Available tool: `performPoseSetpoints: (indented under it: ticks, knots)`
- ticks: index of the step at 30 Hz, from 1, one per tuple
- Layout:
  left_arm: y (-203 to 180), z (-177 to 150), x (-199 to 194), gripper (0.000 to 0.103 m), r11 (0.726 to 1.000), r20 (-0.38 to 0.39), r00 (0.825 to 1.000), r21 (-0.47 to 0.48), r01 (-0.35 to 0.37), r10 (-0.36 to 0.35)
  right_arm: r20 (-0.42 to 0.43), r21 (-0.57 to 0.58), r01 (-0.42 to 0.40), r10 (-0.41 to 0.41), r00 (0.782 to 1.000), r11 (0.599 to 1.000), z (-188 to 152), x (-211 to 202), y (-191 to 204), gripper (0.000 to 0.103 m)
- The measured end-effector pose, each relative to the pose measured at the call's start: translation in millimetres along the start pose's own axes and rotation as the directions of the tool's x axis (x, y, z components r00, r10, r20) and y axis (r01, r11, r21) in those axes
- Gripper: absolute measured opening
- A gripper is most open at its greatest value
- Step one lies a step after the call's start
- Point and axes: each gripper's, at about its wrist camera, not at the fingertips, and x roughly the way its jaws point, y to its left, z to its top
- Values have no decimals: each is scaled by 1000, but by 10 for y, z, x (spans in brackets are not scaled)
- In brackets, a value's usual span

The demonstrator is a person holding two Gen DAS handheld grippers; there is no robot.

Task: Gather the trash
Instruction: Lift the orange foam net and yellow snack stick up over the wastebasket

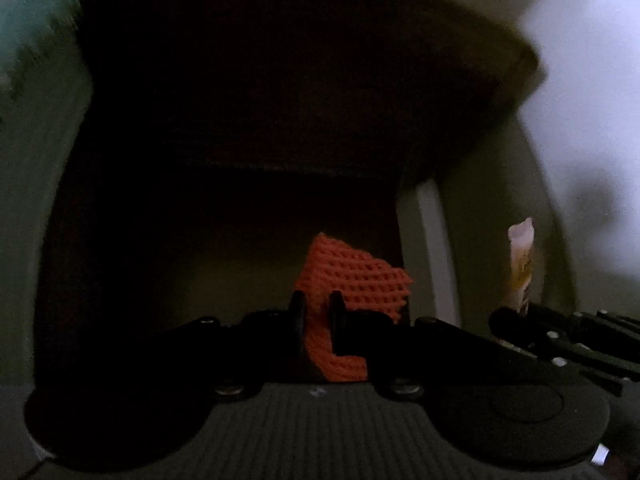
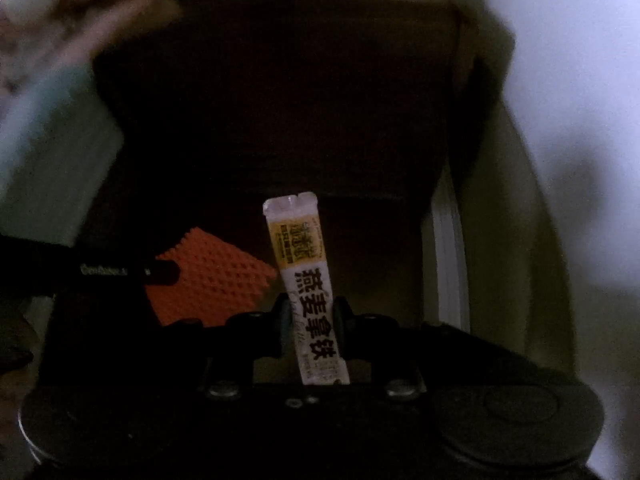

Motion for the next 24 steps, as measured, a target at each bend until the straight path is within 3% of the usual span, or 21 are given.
performPoseSetpoints:
  ticks: [4, 12, 18, 24]
  knots:
    - [49, 337, -669, 11, 1000, 67, 998, 8, -1, 1, 71, -26, -23, 25, 997, 999, 454, -592, 99, 21]
    - [-138, 966, -1809, 11, 1000, 212, 977, 19, 0, -4, 199, -51, -64, 73, 977, 997, 1215, -1303, 182, 21]
    - [-208, 1525, -2466, 11, 999, 323, 946, 44, 10, -24, 308, -65, -77, 93, 947, 995, 1736, -1909, 298, 21]
    - [-391, 1931, -2926, 12, 996, 417, 908, 89, 2, -39, 407, -84, -71, 99, 908, 994, 2262, -2264, 334, 21]
